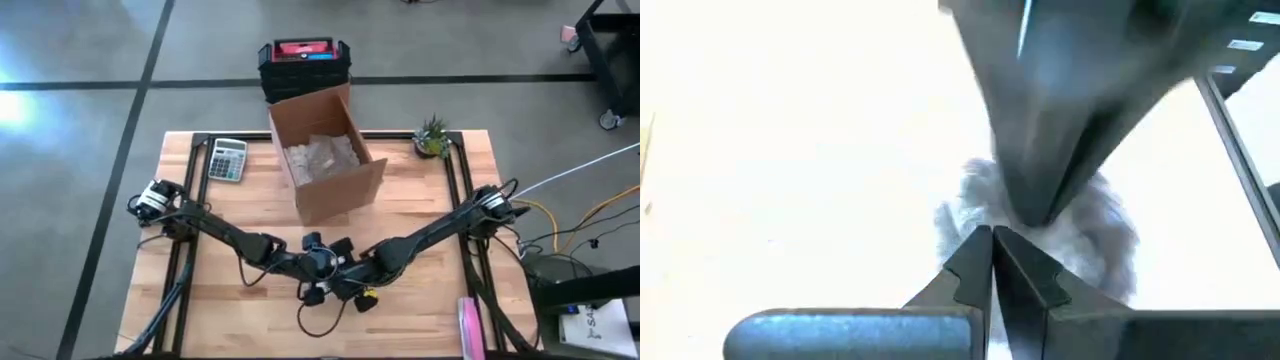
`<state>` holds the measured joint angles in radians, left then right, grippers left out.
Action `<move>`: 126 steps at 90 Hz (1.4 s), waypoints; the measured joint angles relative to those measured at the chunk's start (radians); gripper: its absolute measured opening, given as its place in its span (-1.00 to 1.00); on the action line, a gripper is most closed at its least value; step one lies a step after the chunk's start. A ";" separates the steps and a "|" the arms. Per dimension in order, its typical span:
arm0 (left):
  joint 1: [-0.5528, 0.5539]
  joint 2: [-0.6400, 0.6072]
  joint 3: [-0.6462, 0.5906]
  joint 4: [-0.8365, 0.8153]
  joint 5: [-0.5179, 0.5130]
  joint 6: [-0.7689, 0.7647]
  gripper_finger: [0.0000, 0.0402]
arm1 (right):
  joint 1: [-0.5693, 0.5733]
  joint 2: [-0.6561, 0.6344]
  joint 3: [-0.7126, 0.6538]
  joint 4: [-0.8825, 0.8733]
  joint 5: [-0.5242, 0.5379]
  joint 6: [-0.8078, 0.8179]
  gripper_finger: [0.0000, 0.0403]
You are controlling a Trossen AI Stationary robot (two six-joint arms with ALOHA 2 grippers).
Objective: Wrap mug
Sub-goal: Wrap the purple mug with the bubble wrap, then put the wrapped purple mug into the cardboard box
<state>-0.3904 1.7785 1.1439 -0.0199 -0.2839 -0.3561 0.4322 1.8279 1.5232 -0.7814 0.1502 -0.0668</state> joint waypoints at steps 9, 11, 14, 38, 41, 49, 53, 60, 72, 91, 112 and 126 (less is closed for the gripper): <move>-0.003 -0.006 0.000 0.000 -0.001 0.000 -1.00 | 0.002 -0.094 0.000 -0.085 0.000 0.088 -1.00; -0.003 -0.006 0.000 0.001 -0.001 0.000 -1.00 | 0.001 -0.110 -0.003 -0.114 0.001 0.112 -1.00; -0.004 -0.006 0.000 0.001 -0.002 0.000 -1.00 | -0.002 -0.131 -0.008 -0.164 0.005 0.145 -1.00; -0.004 -0.008 0.000 0.006 -0.004 0.000 -1.00 | -0.010 -0.342 -0.258 -0.235 0.056 0.283 -0.66; -0.004 -0.008 0.000 0.008 -0.003 0.000 -1.00 | -0.012 -0.363 -0.313 -0.197 0.054 0.286 -0.56; -0.004 -0.009 0.001 0.010 0.013 -0.001 -1.00 | -0.012 -0.426 -0.472 -0.030 0.054 0.283 -0.31; -0.004 -0.009 0.001 0.011 0.014 -0.001 -1.00 | -0.012 -0.455 -0.554 0.097 0.053 0.266 -0.19; -0.004 -0.009 0.001 0.011 0.014 -0.003 -1.00 | -0.012 -0.487 -0.675 0.320 0.031 0.216 -0.01; -0.004 -0.010 0.002 0.011 0.014 -0.014 -1.00 | -0.016 -0.510 -0.807 0.644 -0.023 0.178 0.19; -0.005 -0.010 0.002 0.012 0.014 -0.053 -1.00 | -0.047 -0.418 -0.874 0.900 -0.027 0.107 0.28; -0.006 -0.011 0.003 0.019 0.015 -0.071 -1.00 | -0.080 -0.285 -0.841 0.958 -0.028 0.080 0.10; -0.009 -0.027 0.003 0.010 0.015 -0.074 -1.00 | -0.080 -0.255 -0.795 0.919 -0.092 0.051 -0.41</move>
<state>-0.3993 1.7513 1.1473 -0.0095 -0.2691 -0.4303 0.3527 1.5733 0.7280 0.1376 0.0581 -0.0156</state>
